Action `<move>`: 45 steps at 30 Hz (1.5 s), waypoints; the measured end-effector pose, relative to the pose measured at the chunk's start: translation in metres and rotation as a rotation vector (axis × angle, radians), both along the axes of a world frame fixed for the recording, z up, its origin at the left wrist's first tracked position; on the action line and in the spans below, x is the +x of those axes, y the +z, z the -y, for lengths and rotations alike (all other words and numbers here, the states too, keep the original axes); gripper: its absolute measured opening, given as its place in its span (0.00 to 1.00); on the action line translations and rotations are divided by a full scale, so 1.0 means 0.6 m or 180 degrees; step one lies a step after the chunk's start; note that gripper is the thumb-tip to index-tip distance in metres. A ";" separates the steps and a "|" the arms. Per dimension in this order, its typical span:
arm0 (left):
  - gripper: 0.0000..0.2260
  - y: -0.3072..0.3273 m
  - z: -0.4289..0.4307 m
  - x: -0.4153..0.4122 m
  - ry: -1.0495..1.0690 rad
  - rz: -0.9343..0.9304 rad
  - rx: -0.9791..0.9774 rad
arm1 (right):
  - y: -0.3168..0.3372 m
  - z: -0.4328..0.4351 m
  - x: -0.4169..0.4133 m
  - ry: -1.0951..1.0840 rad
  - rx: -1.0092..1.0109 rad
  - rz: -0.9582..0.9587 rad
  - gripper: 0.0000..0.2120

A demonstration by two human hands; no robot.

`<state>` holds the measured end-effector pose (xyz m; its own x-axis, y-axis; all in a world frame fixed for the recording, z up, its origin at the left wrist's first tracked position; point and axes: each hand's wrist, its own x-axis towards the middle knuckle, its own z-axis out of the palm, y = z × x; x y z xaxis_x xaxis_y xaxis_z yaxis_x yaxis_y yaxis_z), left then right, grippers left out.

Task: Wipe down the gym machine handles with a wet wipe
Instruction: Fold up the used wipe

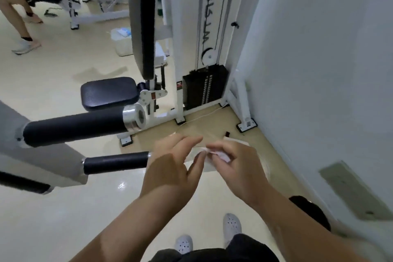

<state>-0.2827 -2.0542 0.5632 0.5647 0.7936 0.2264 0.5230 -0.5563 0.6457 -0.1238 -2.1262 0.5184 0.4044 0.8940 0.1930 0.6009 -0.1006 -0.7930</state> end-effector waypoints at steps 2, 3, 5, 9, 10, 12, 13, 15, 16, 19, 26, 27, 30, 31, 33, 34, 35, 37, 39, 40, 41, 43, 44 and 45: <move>0.14 0.003 0.010 0.028 -0.0295 0.0169 0.0051 | 0.009 0.030 0.012 -0.0363 -0.0044 -0.0282 0.15; 0.13 0.003 0.015 0.043 -0.0413 0.0227 -0.0094 | 0.016 0.046 0.018 -0.0542 -0.0074 -0.0466 0.15; 0.11 0.001 0.029 0.074 -0.0647 0.0351 -0.0656 | 0.027 0.077 0.028 -0.0910 0.0006 -0.0492 0.12; 0.16 -0.010 0.071 0.138 -0.1121 0.0511 -0.1880 | 0.033 0.141 0.051 -0.1437 0.0352 -0.0265 0.13; 0.15 -0.016 0.082 0.151 -0.1162 0.0482 -0.2086 | 0.031 0.158 0.057 -0.1566 0.0334 -0.0332 0.14; 0.12 -0.026 0.107 0.178 -0.1252 0.0399 -0.2447 | 0.024 0.192 0.071 -0.1806 0.0259 -0.0434 0.12; 0.11 -0.031 0.120 0.192 -0.1315 0.0362 -0.2627 | 0.020 0.209 0.079 -0.1885 0.0272 -0.0424 0.11; 0.11 -0.038 0.146 0.222 -0.1352 0.0312 -0.3008 | 0.012 0.241 0.095 -0.1971 0.0363 -0.0375 0.08; 0.11 -0.040 0.160 0.239 -0.1343 0.0285 -0.3142 | 0.009 0.257 0.103 -0.1991 0.0414 -0.0382 0.07; 0.09 -0.052 0.205 0.291 -0.1307 0.0208 -0.3370 | -0.001 0.314 0.128 -0.2003 0.0430 -0.0561 0.05; 0.04 -0.069 0.330 0.410 -0.1258 0.0153 -0.3879 | -0.023 0.476 0.211 -0.2192 0.0644 -0.0250 0.05; 0.03 -0.074 0.347 0.428 -0.1227 0.0140 -0.3859 | -0.031 0.497 0.224 -0.2351 0.0597 -0.0163 0.04; 0.05 -0.089 0.396 0.477 -0.1234 0.0069 -0.3875 | -0.061 0.554 0.257 -0.2690 0.0479 -0.0807 0.09; 0.05 -0.093 0.411 0.490 -0.1284 0.0015 -0.3903 | -0.069 0.570 0.265 -0.2721 0.0481 -0.1210 0.10; 0.07 -0.104 0.438 0.513 -0.1405 -0.0157 -0.3900 | -0.084 0.594 0.275 -0.2742 0.0550 -0.1638 0.11; 0.08 -0.110 0.449 0.524 -0.1445 -0.0273 -0.3835 | -0.090 0.604 0.280 -0.2759 0.0594 -0.1638 0.11; 0.10 -0.117 0.459 0.536 -0.1465 -0.0409 -0.3736 | -0.095 0.611 0.284 -0.2785 0.0626 -0.1609 0.10; 0.10 -0.132 0.476 0.561 -0.1484 -0.0705 -0.3548 | -0.107 0.621 0.297 -0.2906 0.0567 -0.1658 0.10; 0.07 -0.140 0.487 0.587 -0.1566 -0.0989 -0.3528 | -0.126 0.630 0.315 -0.3047 0.0308 -0.1594 0.13; 0.06 -0.144 0.490 0.601 -0.1646 -0.1118 -0.3550 | -0.134 0.634 0.325 -0.3142 0.0148 -0.1485 0.15; 0.06 -0.147 0.491 0.617 -0.1738 -0.1227 -0.3568 | -0.140 0.636 0.336 -0.3259 0.0005 -0.1402 0.16; 0.05 -0.156 0.486 0.649 -0.1880 -0.1386 -0.3538 | -0.149 0.636 0.362 -0.3497 -0.0227 -0.1334 0.17; 0.04 -0.163 0.479 0.665 -0.1937 -0.1436 -0.3509 | -0.151 0.634 0.376 -0.3610 -0.0319 -0.1300 0.17; 0.03 -0.168 0.471 0.680 -0.1993 -0.1482 -0.3519 | -0.154 0.631 0.391 -0.3714 -0.0396 -0.1258 0.16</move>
